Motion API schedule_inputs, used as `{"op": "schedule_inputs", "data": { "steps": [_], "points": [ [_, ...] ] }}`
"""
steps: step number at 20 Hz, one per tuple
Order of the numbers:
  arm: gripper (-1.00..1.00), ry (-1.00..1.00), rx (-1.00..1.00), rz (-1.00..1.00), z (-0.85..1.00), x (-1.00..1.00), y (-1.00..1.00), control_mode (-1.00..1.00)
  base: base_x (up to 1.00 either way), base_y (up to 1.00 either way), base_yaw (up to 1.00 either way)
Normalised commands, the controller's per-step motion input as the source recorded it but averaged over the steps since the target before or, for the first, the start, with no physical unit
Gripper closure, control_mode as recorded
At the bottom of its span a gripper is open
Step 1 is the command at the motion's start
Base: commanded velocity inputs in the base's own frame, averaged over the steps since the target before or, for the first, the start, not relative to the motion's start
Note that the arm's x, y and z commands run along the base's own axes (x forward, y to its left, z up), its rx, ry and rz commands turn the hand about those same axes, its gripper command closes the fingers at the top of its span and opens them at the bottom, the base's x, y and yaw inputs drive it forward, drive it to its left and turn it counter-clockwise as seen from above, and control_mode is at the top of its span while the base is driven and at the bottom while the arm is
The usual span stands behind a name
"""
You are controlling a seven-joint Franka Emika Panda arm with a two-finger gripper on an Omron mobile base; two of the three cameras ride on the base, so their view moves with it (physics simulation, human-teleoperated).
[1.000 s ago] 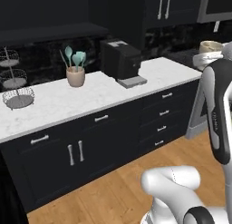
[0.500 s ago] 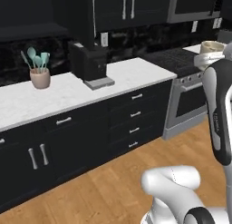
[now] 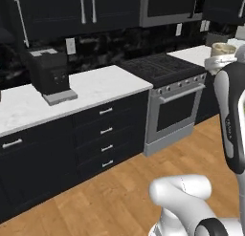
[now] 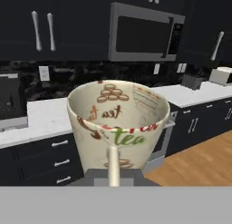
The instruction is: Gather all objects into one cabinet and sort the glasses and bowls to opposite sides.
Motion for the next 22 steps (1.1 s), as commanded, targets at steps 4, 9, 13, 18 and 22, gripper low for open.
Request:
{"op": "schedule_inputs", "data": {
  "steps": [4,9,13,18,22],
  "points": [
    [1.0,0.0,0.0,0.0,0.0,0.0,0.0,1.0,0.14,-1.0,-0.32],
    [1.0,0.0,0.0,0.0,0.0,0.0,0.0,1.0,0.12,-1.0,-0.37],
    [1.0,0.0,0.0,0.0,0.0,0.0,0.0,1.0,0.33,-1.0,-0.37],
    [1.0,0.0,0.0,0.0,0.0,0.0,0.0,1.0,0.73,-1.0,-0.13],
    [1.0,0.0,0.0,0.0,0.0,0.0,0.0,1.0,1.0,-1.0,0.02]
  ]
}}
